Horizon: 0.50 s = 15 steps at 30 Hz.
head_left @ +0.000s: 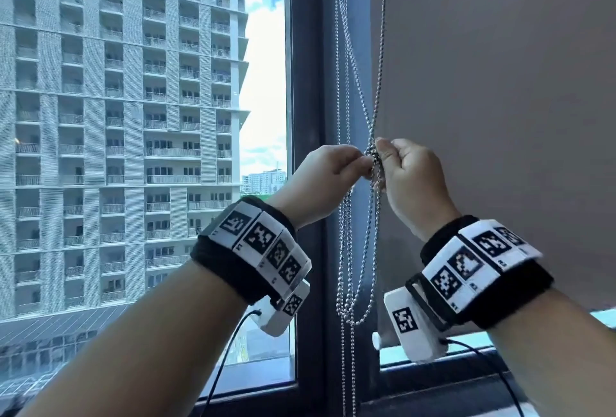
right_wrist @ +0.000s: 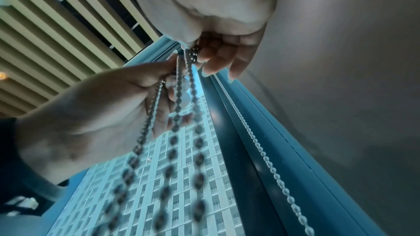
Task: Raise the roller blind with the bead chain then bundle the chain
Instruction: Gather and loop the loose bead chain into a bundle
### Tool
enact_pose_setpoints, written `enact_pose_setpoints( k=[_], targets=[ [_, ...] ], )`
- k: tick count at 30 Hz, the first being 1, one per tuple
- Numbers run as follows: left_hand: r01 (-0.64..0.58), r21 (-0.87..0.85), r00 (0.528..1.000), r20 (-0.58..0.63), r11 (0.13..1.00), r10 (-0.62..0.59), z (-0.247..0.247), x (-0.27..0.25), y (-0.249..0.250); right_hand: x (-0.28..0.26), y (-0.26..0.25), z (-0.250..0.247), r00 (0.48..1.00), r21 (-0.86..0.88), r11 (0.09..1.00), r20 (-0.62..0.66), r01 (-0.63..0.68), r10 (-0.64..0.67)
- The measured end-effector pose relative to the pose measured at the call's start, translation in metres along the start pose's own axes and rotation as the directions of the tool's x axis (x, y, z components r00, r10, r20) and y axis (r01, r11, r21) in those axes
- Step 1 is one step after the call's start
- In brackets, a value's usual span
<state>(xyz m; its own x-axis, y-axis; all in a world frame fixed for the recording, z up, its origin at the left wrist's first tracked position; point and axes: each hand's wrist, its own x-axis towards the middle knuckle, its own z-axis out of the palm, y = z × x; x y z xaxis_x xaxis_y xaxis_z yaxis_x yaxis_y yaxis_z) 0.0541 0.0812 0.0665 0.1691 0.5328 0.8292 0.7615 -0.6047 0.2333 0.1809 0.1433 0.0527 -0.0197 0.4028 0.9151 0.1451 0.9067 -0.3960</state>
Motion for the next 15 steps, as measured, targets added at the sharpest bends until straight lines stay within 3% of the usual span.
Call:
enact_pose_setpoints(
  k=[8, 15],
  targets=[
    [0.047, -0.139, 0.996, -0.068, 0.989, -0.057, 0.0010, 0.0050, 0.0028, 0.0020, -0.0089, -0.0029, 0.999, -0.036, 0.999, 0.021, 0.037, -0.036],
    [0.102, -0.286, 0.989, -0.078, 0.953, -0.129, 0.0006, 0.0074, -0.0002, -0.0056, -0.0057, -0.0002, 0.993, 0.021, 0.999, 0.117, 0.027, -0.029]
  ],
)
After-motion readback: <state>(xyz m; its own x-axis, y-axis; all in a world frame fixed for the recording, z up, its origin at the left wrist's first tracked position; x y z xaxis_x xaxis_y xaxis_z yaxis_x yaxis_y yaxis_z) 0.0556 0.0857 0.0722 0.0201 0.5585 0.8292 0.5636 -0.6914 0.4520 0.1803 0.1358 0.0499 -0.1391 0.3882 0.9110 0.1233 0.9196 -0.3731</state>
